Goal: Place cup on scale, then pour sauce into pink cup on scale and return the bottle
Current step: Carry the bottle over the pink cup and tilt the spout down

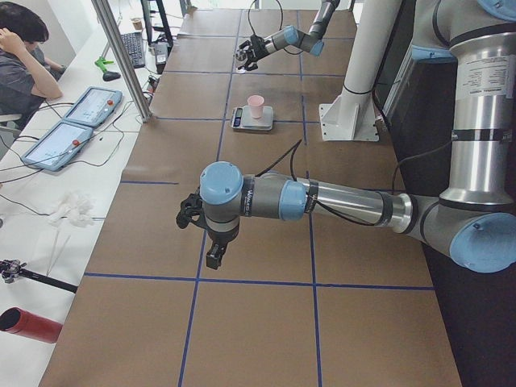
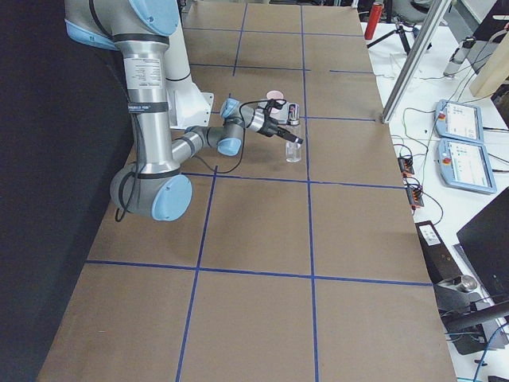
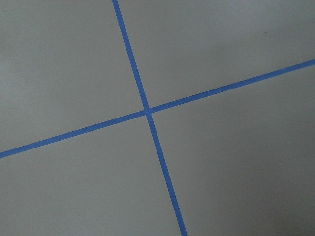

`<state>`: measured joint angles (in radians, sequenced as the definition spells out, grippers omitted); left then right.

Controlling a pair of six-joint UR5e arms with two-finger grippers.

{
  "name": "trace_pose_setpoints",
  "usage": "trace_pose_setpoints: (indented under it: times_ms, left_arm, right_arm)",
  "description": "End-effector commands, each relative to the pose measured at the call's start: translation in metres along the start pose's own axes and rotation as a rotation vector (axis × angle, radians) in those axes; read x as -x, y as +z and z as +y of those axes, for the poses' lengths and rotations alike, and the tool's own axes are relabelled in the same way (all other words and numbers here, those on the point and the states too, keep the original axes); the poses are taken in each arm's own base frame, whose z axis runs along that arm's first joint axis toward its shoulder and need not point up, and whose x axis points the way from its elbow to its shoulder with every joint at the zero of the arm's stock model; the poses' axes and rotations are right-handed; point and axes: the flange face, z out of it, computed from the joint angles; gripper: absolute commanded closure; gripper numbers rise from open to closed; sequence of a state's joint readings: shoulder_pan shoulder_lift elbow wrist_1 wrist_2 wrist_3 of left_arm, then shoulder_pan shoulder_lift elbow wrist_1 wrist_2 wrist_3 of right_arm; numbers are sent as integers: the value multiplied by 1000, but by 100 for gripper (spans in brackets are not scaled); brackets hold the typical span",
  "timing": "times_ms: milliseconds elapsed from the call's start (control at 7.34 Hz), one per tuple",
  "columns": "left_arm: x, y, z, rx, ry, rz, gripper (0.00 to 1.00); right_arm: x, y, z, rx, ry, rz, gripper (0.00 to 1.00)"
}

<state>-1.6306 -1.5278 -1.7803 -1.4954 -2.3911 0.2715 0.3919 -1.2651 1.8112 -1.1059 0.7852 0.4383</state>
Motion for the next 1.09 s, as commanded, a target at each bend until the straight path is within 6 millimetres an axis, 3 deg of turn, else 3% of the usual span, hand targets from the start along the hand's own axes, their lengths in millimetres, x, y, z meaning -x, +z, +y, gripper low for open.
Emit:
trace_pose_setpoints:
  times_ms: [0,272,545,953]
  left_arm:
    - [0,0,0,1,-2,1,0]
    - [0,0,0,1,-2,1,0]
    - [0,0,0,1,-2,1,0]
    - [0,0,0,1,-2,1,0]
  right_arm:
    - [61,-27,-63,43,-230,127,100]
    - [91,-49,-64,-14,-465,251,100]
    - [101,-35,-48,0,-653,329,100]
    - [100,-33,-50,15,-847,393,100]
